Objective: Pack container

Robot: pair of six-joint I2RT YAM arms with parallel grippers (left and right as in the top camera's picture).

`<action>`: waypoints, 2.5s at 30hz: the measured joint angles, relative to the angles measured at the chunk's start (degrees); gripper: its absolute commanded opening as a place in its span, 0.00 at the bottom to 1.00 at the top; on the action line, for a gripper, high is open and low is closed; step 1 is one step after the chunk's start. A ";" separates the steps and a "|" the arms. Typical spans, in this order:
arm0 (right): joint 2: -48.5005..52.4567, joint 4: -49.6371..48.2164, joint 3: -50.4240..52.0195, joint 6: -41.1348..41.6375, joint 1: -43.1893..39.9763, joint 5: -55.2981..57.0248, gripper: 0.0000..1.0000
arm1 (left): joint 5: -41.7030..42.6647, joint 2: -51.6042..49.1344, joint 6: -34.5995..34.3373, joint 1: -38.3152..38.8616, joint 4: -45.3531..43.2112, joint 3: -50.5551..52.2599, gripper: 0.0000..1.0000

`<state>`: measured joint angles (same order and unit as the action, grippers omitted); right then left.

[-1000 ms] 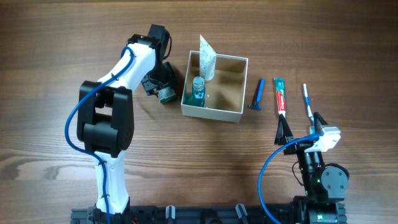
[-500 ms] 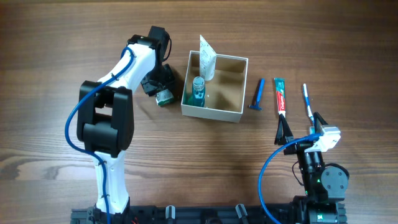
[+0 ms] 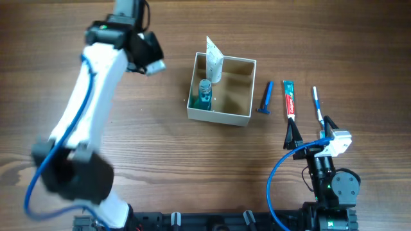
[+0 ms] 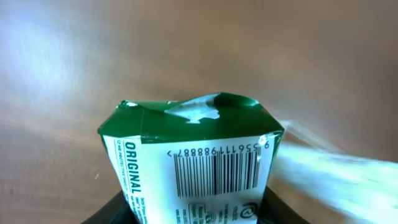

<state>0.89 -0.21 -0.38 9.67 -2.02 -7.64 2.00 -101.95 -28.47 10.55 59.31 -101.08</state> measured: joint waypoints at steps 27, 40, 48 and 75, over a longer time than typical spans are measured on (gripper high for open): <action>0.00 0.00 0.00 0.00 0.00 0.00 1.00 | 3.13 3.37 7.91 22.82 -17.57 -2.38 0.50; 0.00 0.00 0.00 0.00 0.00 -0.02 1.00 | 8.15 1.49 16.72 23.50 -18.21 -2.27 0.53; 0.00 0.00 0.00 0.00 0.00 -0.02 1.00 | 9.46 -2.64 21.53 26.18 -17.75 -2.27 0.53; 0.00 0.00 0.00 0.00 0.00 0.00 1.00 | -1.31 -1.49 19.69 21.59 -17.35 -2.27 1.00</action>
<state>0.89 -0.21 -0.38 9.67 -2.02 -7.64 0.69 -103.44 -8.78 32.14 41.95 -103.35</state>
